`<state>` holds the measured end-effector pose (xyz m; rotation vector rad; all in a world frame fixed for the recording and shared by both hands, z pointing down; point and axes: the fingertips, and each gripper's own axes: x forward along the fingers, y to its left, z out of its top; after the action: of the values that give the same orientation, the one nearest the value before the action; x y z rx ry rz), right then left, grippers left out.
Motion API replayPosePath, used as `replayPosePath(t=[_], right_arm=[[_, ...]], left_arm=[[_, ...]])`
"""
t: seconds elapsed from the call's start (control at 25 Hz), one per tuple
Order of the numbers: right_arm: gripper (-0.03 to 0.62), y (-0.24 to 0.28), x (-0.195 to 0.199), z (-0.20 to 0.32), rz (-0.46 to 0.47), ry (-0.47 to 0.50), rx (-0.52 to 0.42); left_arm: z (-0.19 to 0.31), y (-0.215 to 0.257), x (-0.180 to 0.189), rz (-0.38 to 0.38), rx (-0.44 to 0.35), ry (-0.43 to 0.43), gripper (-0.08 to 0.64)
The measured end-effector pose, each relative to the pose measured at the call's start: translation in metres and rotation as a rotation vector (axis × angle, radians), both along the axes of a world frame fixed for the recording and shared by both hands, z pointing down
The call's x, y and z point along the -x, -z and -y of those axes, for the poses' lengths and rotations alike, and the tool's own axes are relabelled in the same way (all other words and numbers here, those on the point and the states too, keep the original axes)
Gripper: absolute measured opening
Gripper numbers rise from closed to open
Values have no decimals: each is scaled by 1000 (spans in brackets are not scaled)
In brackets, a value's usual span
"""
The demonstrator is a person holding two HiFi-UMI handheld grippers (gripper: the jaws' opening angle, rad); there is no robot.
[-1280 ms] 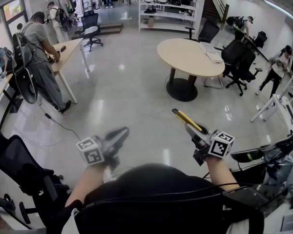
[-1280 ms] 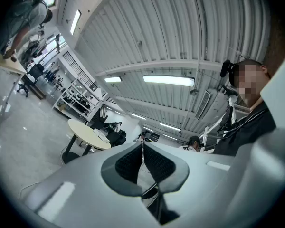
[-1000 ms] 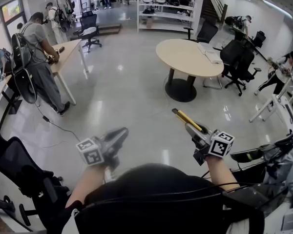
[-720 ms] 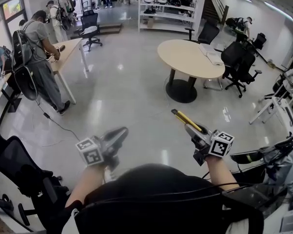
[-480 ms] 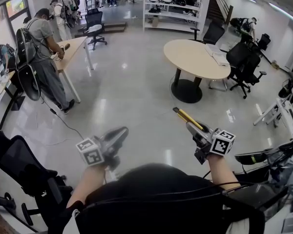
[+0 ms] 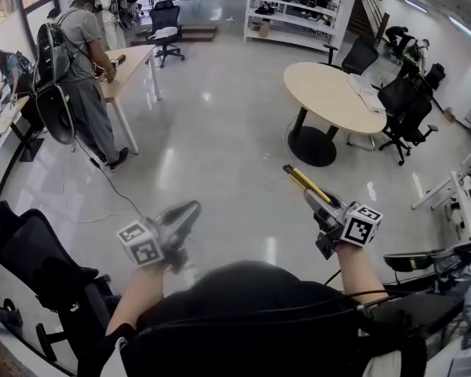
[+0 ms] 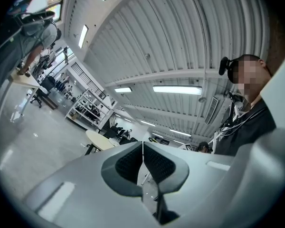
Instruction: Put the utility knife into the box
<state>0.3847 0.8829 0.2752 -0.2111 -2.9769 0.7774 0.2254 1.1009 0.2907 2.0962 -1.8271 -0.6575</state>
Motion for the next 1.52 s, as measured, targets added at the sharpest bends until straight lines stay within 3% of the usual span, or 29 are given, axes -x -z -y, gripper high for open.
replayPosePath(t=[0.28,0.68,0.88,1.12,1.28,1.52], right_arm=[[94,-7,47,-4,-43,35,-10],[92,-23,130,74,-16,131,35],[92,-28,190,150,-2,193,64],[92,-11,248,257,27,253,25],[92,-10,271,316,29,252,22],[92,-23,300,365,18,231,37]], left_arm=[[-3,-15,37,-41,1,21,6],[54,-25,90,-25,56,113,5],[125,-23,130,-31,72,165,6],[235,2,178,4,31,197,5],[300,1,198,-17,18,173,5],[355,-14,230,-30,52,141,5]])
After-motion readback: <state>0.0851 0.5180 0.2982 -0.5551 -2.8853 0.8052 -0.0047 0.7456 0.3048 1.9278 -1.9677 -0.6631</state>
